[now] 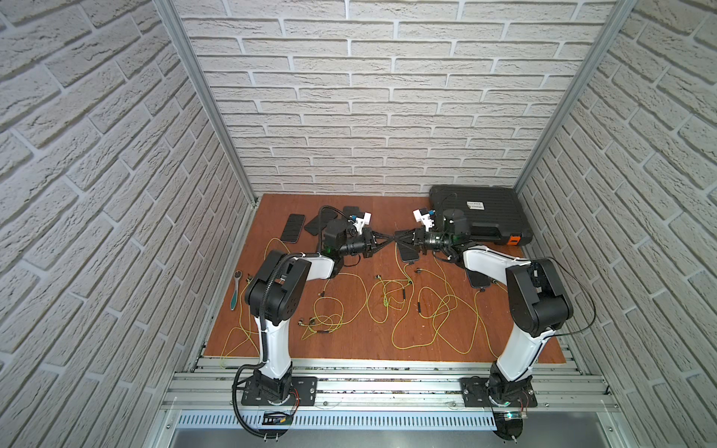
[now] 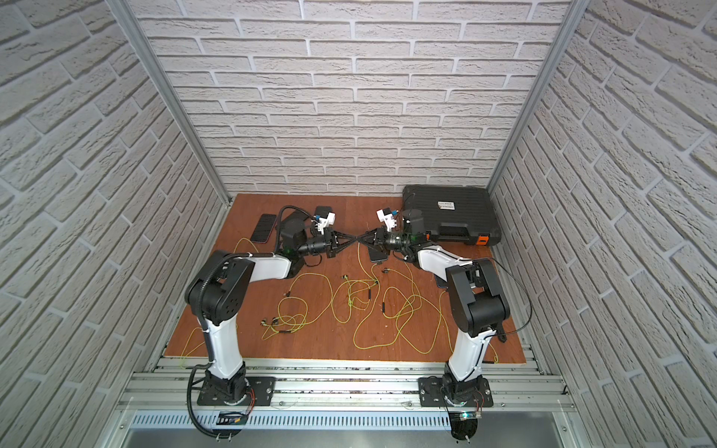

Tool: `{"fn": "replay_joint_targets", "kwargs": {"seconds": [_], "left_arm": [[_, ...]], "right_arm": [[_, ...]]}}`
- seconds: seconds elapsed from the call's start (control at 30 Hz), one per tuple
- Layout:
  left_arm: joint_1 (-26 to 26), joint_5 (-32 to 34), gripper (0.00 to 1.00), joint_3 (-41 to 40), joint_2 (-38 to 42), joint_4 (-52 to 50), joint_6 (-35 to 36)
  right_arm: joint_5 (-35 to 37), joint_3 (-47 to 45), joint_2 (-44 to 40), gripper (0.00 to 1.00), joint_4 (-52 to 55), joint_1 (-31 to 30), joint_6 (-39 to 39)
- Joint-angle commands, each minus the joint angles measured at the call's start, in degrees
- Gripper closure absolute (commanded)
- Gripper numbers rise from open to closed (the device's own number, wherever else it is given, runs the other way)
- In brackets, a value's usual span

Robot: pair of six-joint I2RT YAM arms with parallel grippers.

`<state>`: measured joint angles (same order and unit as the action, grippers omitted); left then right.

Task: Plug wired earphones into phones
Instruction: Pick up the wired earphone from the center of the board.

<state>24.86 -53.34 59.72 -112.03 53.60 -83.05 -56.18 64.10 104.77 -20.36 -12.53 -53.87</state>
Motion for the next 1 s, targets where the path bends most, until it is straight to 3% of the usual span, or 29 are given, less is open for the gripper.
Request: {"fn": "replay_joint_targets", "kwargs": {"seconds": [0.0,0.33,0.5,0.63,0.73,0.83,0.97], "left_arm": [[0.58,-0.71,1.0,1.01,0.75,3.09,1.69],[0.4,-0.28,0.98,1.05,1.25,1.03,3.57],[-2.11,0.14,0.74,2.74,3.99,-10.09,10.59],[-5.92,6.5,0.62,6.96,7.78,-32.82,22.05],[-7.98,15.62,0.43,12.46,9.16,-49.95,32.54],[-8.95,24.43,0.23,23.4,5.8,-68.87,43.46],[-10.53,30.98,0.18,37.07,-3.02,-82.25,50.71]], "right_arm": [[-0.25,1.8,0.96,0.86,-1.79,-1.18,-0.69],[0.9,1.95,0.68,0.94,-0.92,-1.45,0.51],[3.68,1.16,-1.63,0.94,1.11,-0.68,3.65],[6.0,-0.64,-4.04,0.94,3.15,0.44,6.0],[8.57,-1.25,-6.23,0.94,8.81,0.58,10.41],[12.1,-1.38,-8.69,0.94,17.45,0.47,16.39],[15.66,-2.67,-12.09,0.94,25.45,0.41,21.99]]}}
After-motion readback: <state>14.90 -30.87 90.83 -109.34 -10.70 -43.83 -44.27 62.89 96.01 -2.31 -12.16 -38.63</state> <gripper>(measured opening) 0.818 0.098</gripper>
